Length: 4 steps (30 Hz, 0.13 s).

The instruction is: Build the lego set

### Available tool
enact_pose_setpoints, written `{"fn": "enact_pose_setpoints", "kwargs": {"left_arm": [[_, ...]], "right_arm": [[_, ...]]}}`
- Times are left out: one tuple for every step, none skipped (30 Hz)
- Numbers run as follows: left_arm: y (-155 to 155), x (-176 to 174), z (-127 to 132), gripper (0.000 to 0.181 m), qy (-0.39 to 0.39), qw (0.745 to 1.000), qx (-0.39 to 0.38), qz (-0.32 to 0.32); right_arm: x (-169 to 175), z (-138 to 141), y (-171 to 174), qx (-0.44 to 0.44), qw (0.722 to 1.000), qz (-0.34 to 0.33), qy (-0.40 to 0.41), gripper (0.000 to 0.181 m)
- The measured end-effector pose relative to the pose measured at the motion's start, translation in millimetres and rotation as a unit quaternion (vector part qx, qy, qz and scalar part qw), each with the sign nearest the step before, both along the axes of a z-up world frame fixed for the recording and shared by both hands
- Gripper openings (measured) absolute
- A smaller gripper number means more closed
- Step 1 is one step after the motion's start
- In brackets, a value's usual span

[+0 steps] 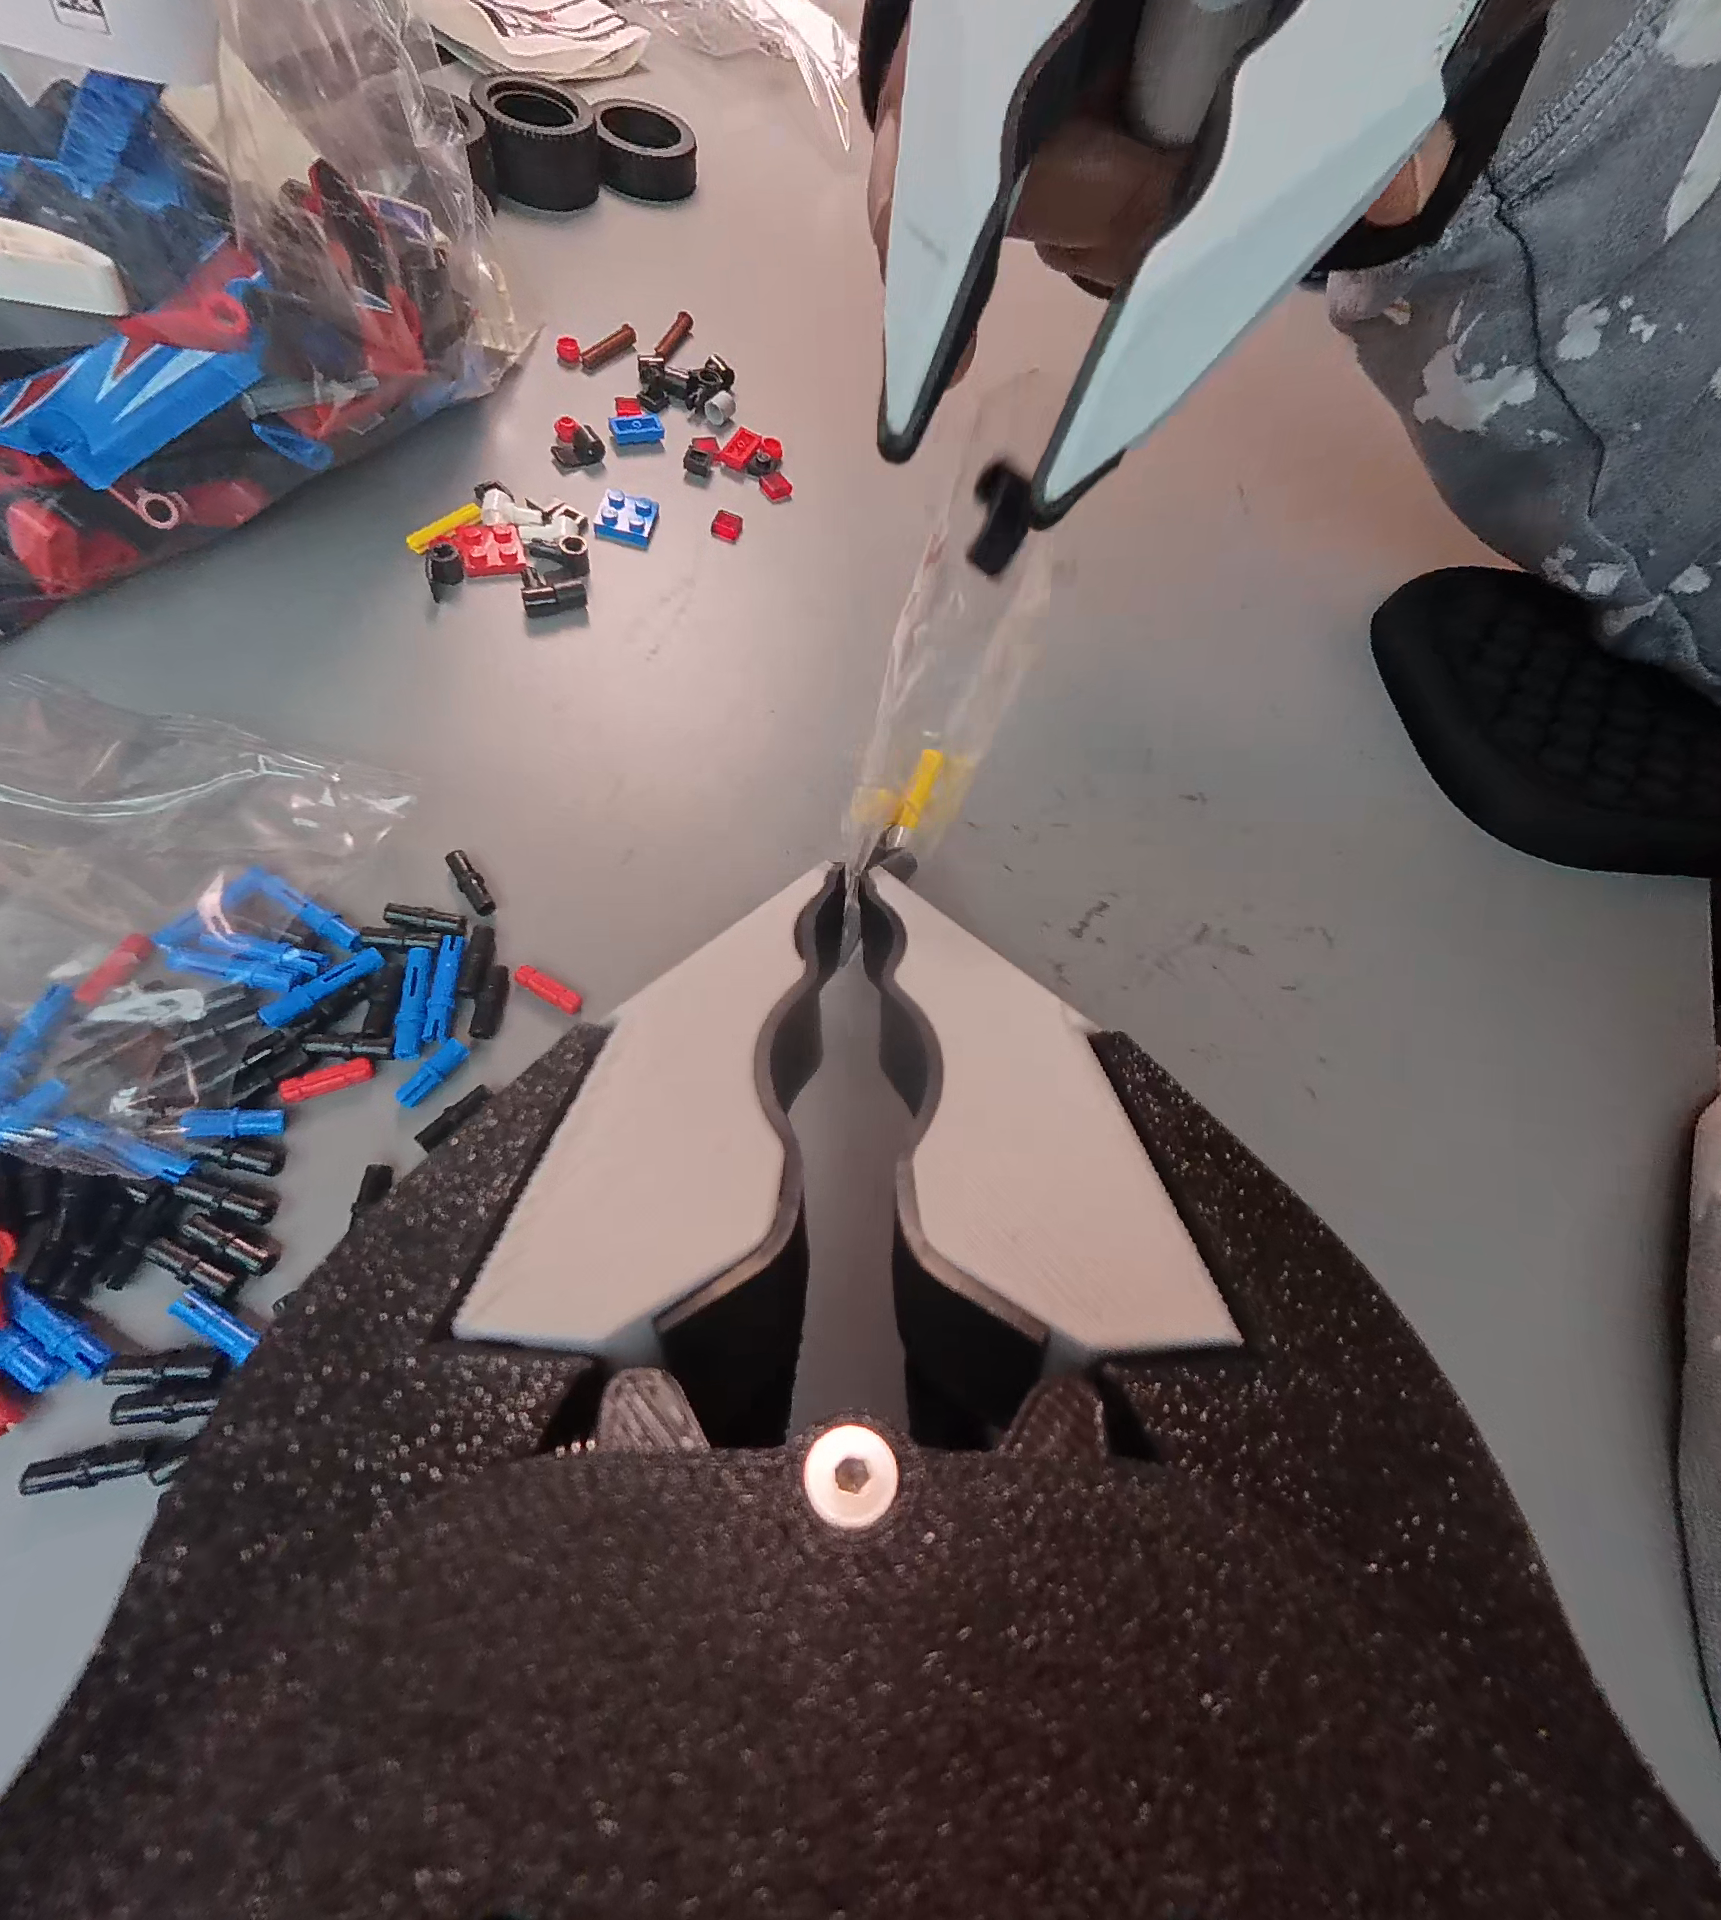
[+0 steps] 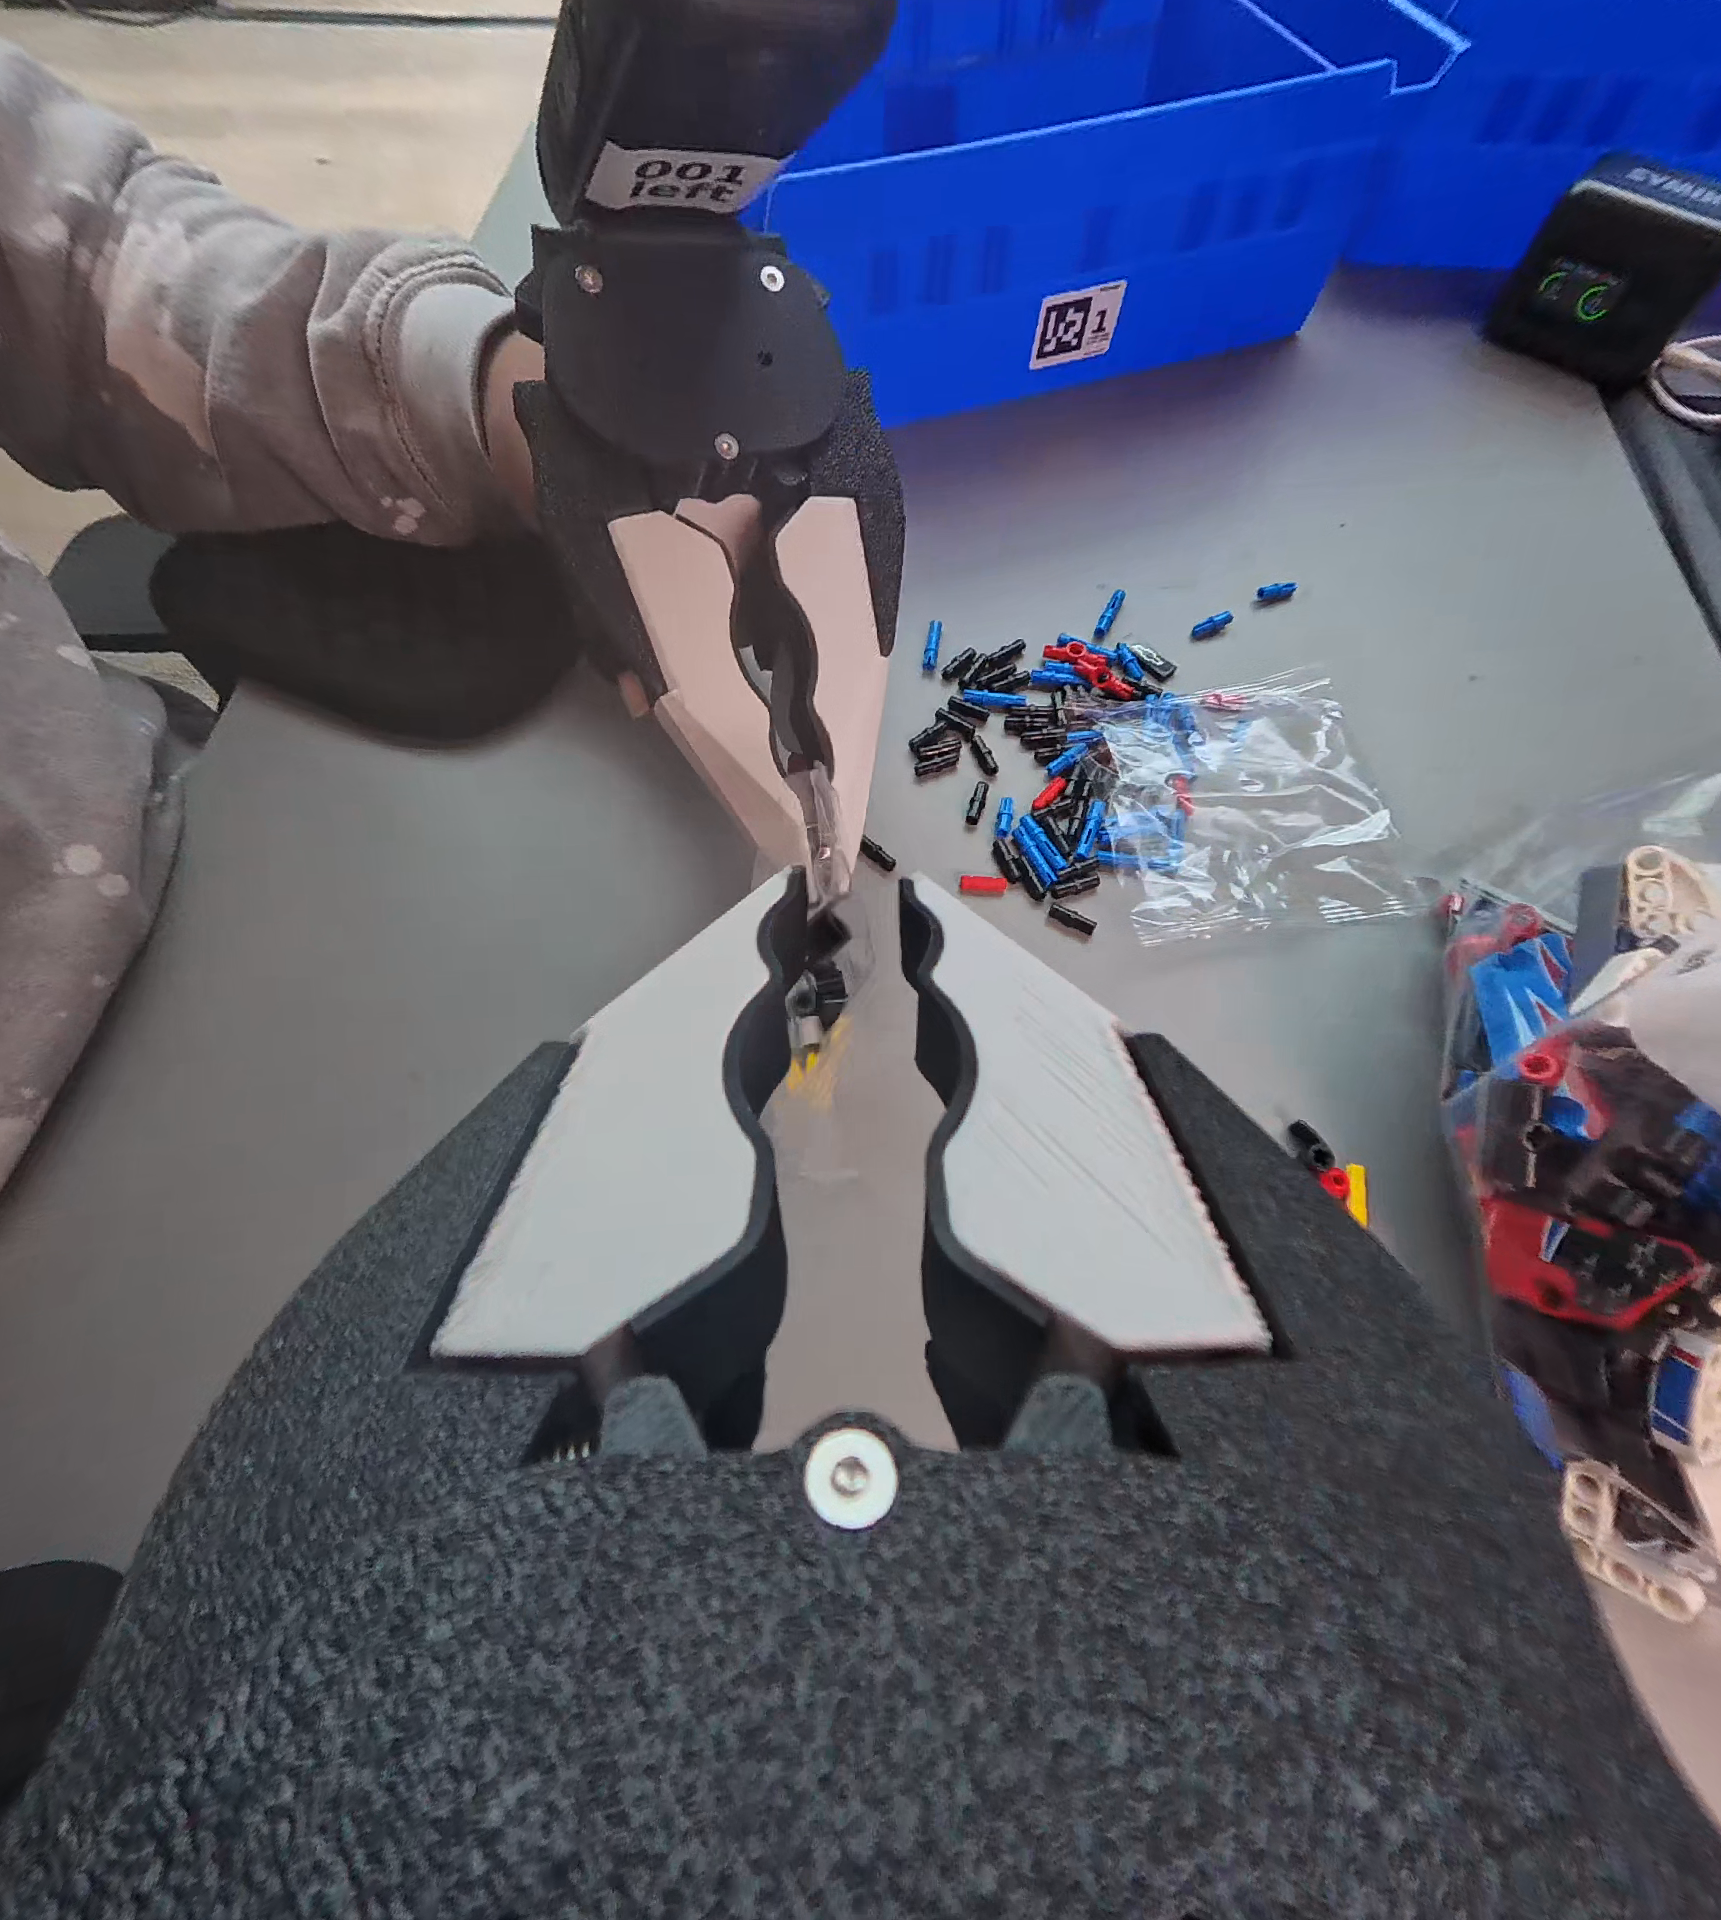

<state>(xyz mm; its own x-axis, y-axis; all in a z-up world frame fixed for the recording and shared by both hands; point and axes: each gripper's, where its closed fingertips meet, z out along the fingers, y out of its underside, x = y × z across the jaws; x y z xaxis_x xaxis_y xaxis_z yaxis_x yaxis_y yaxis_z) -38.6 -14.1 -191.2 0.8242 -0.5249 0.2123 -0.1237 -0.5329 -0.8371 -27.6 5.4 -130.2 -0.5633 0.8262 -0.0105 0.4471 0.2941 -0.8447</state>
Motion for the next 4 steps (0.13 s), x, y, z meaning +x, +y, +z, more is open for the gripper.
{"fn": "enact_pose_setpoints", "kwargs": {"left_arm": [[-0.3, 0.2, 0.1, 0.003, 0.000, 1.000, 0.000, -0.001], [-0.5, 0.2, 0.1, 0.003, 0.000, 1.000, 0.001, -0.001], [-0.5, 0.2, 0.3, 0.003, 0.000, 1.000, 0.001, -0.001], [-0.5, 0.2, 0.5, 0.003, -0.001, 1.000, 0.001, -0.001]], "right_arm": [[-0.1, -1.0, 1.1, 0.003, 1.000, -0.003, 0.000, 0.019], [0.6, -0.7, 1.1, 0.003, 1.000, -0.002, 0.001, 0.020], [1.2, 1.2, 0.8, -0.001, 1.000, -0.001, 0.004, 0.022], [1.2, 4.9, 1.7, -0.006, 1.000, -0.003, 0.012, 0.023]]}}
